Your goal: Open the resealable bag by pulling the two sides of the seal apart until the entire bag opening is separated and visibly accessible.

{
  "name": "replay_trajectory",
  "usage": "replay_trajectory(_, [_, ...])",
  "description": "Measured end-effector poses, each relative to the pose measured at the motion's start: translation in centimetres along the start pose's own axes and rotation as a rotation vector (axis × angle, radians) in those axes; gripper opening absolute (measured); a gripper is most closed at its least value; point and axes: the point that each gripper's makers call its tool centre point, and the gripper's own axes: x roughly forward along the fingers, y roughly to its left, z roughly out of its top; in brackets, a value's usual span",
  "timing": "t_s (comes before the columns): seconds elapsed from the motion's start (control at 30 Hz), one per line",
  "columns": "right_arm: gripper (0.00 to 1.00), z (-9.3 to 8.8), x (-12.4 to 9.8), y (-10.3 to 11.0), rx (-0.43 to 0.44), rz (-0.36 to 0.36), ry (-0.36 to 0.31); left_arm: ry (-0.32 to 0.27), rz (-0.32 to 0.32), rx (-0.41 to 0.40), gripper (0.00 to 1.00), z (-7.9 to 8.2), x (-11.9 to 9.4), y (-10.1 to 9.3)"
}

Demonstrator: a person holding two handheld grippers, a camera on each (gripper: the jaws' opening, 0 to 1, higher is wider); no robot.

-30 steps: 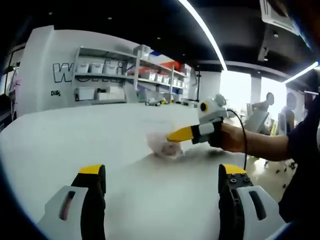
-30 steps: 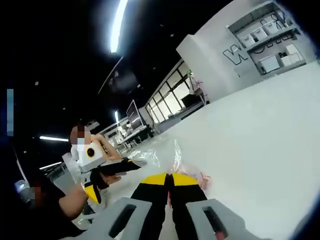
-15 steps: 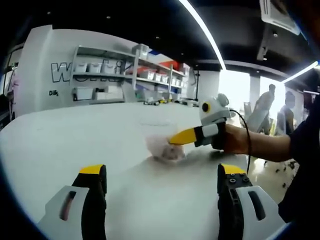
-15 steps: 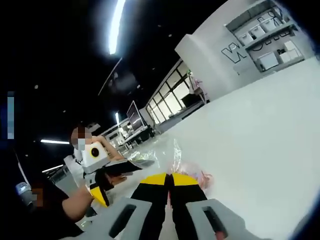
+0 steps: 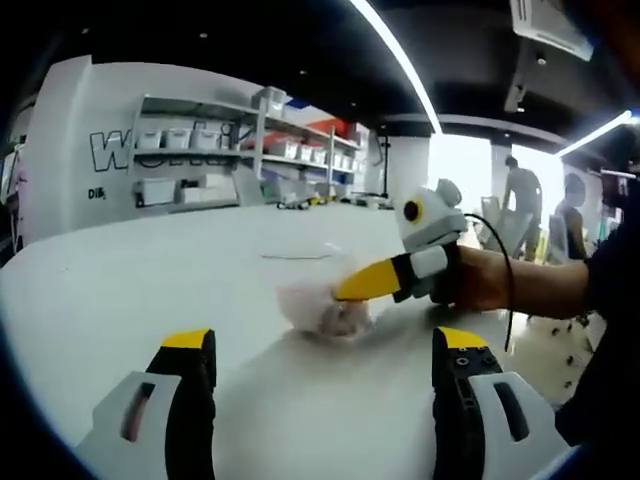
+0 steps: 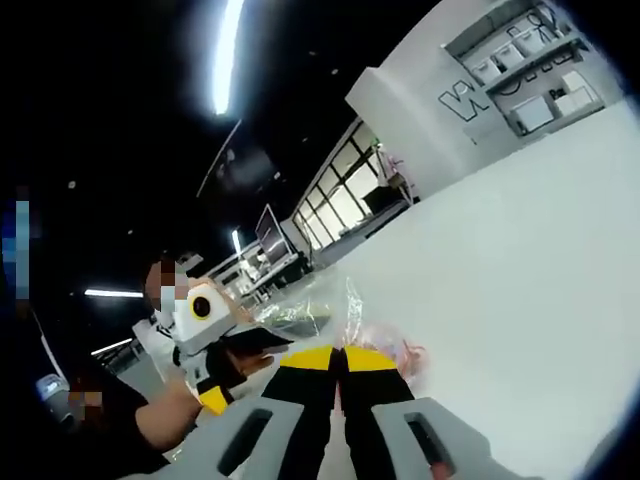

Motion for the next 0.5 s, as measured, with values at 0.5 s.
replay_trajectory(0.5, [0.00,-0.6,0.0,1.1,0.062,0.021,-0.013,0.016,0.008,0.083,0.81,-0.3,3.4,-0.5])
